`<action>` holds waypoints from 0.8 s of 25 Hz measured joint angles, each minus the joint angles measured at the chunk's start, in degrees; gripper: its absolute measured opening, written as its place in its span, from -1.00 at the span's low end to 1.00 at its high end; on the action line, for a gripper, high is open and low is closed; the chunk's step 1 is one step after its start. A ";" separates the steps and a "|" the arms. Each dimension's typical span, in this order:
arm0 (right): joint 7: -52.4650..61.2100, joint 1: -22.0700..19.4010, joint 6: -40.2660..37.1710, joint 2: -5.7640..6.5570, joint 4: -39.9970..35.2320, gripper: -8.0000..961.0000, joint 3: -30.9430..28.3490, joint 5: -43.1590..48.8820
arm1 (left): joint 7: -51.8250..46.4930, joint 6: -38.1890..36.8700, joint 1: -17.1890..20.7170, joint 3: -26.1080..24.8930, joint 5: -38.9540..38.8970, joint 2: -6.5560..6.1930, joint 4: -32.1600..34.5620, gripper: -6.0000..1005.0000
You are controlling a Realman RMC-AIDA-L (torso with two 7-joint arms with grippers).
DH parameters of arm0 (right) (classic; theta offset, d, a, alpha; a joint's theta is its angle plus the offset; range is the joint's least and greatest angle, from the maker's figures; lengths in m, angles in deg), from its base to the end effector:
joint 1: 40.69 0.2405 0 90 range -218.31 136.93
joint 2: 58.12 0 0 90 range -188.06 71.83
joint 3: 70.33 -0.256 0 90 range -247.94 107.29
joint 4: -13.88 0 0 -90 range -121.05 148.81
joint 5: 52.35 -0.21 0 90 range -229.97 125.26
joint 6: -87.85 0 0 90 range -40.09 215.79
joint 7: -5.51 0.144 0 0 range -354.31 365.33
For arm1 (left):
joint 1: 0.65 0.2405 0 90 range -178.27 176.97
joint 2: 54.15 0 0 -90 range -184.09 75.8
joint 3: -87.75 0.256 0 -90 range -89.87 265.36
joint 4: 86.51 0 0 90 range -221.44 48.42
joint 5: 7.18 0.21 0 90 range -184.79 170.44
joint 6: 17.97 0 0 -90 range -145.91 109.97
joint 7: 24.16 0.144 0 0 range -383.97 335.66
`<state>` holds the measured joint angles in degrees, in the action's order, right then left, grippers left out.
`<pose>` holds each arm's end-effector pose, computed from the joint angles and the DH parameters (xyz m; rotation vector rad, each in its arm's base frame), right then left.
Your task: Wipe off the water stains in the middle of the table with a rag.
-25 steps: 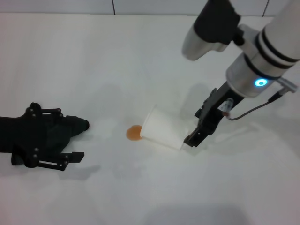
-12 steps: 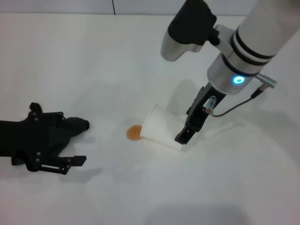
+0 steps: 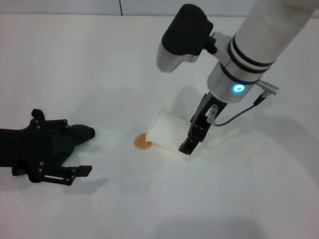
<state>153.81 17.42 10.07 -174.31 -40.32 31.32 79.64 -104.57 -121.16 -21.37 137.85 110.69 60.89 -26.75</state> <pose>0.0953 0.3727 -0.0856 -2.8640 0.5473 -0.6706 -0.2727 0.2866 0.0540 -2.9672 -0.3072 -0.3475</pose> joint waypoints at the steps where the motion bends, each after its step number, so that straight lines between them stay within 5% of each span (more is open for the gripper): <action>1: -0.03 0.08 0.28 0.00 0.20 0.76 0.35 -0.12 | 0.00 0.08 0.07 0.00 0.00 0.01 0.00 0.70; 20: -0.98 0.03 3.94 0.01 1.09 0.64 3.36 -2.14 | 0.22 0.44 0.34 -0.10 -0.01 0.08 -0.70 0.68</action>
<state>152.83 17.45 14.01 -174.30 -39.23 34.68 77.50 -104.36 -120.72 -21.03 137.74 110.68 60.98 -27.46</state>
